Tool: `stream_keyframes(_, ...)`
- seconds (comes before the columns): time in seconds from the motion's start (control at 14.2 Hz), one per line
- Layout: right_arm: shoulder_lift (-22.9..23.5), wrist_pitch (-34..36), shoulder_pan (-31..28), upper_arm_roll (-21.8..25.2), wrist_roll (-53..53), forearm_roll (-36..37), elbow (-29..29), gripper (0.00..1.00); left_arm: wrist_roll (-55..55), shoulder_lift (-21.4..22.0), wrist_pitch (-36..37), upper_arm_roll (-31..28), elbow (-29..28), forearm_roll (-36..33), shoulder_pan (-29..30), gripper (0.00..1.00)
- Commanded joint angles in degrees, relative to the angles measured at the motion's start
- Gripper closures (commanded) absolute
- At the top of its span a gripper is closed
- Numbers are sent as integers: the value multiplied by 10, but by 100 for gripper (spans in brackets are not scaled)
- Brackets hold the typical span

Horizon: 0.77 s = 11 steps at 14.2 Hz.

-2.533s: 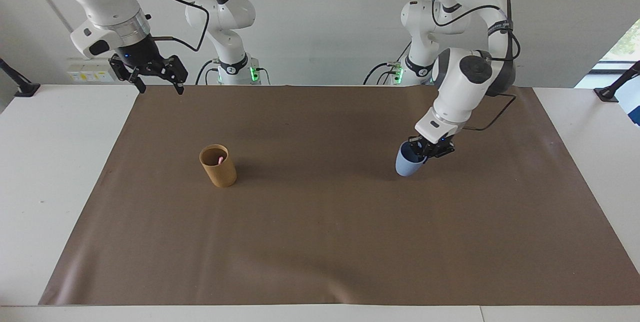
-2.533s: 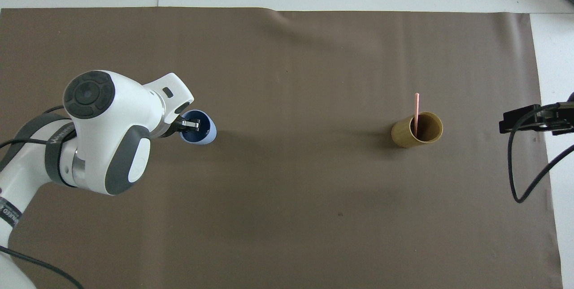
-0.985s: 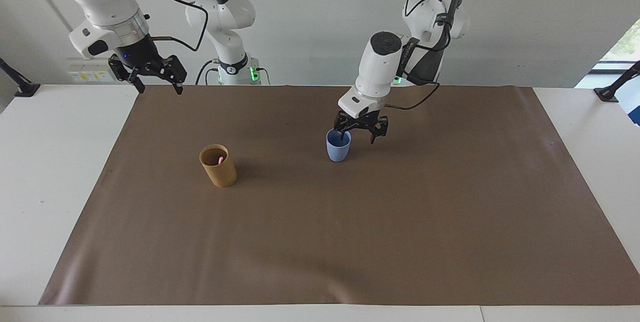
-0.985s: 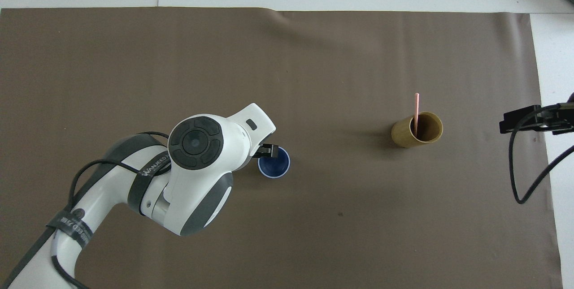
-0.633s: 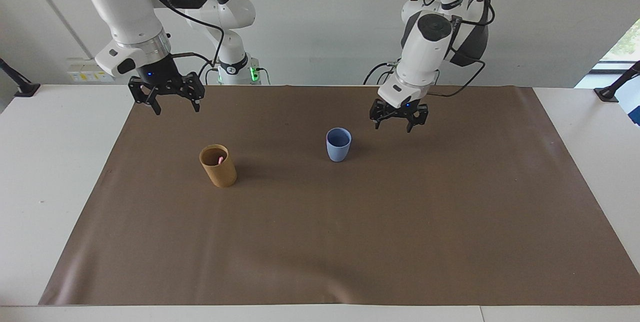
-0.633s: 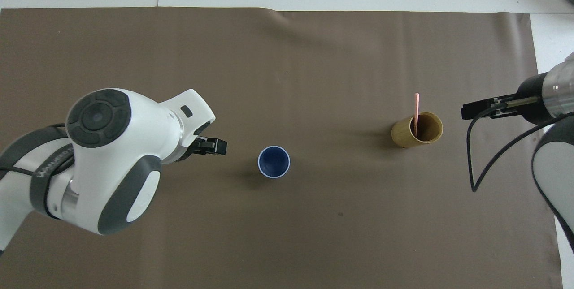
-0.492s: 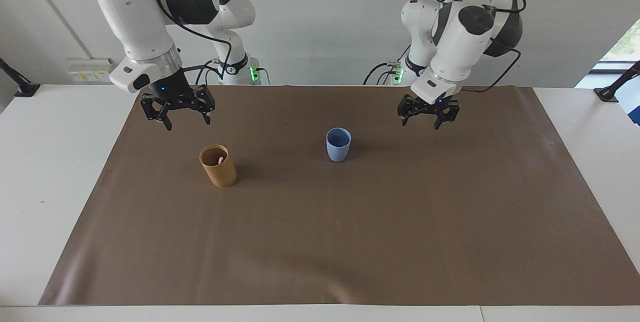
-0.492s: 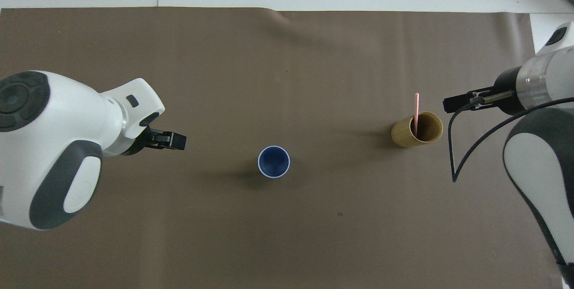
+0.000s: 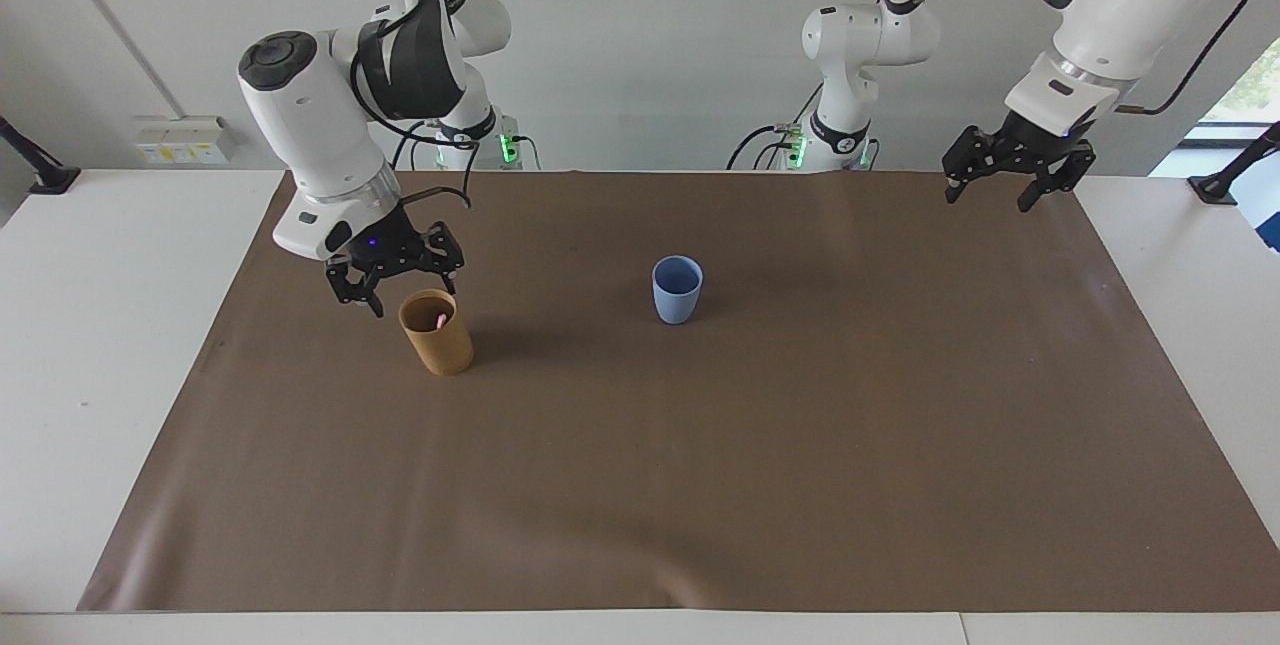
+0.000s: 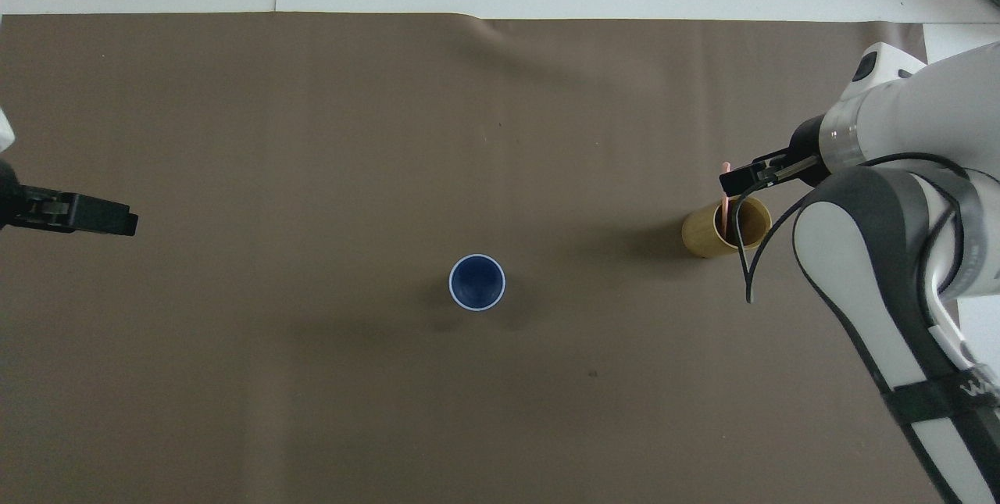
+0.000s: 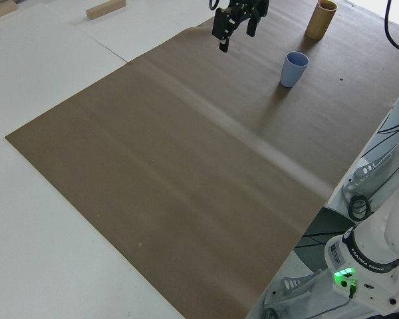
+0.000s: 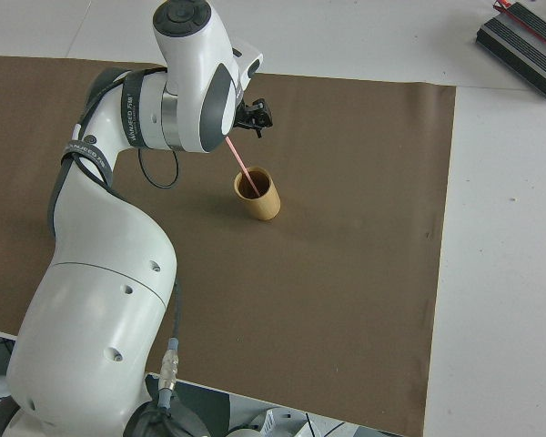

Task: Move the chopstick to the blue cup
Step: 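Grasp the pink stick in the tan cup with the right gripper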

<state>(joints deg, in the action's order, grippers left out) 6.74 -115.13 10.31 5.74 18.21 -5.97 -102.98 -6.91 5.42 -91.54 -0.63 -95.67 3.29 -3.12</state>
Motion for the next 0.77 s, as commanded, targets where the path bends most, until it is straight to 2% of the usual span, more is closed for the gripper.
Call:
stream_keyframes(0.0,-7,-44,2,0,33,-12,-36,0,-10,-30,62,8,89,-11,15,0)
stream_keyframes(0.21,0,-76,15,0,35,-12,-42,0,-9,-64,108,10,152,-23,15,0)
stream_keyframes(0.35,8,-96,15,0,48,-12,-42,0,-7,-58,106,10,146,-25,9,0)
stream_keyframes(0.42,9,-100,16,0,52,-12,-42,4,-6,-55,104,10,138,-24,8,0)
stream_keyframes(0.56,10,-102,16,0,54,-12,-42,34,-5,-44,104,10,121,-24,8,0)
stream_keyframes(0.7,10,-101,16,0,53,-12,-42,58,-6,-30,99,11,102,-24,7,0)
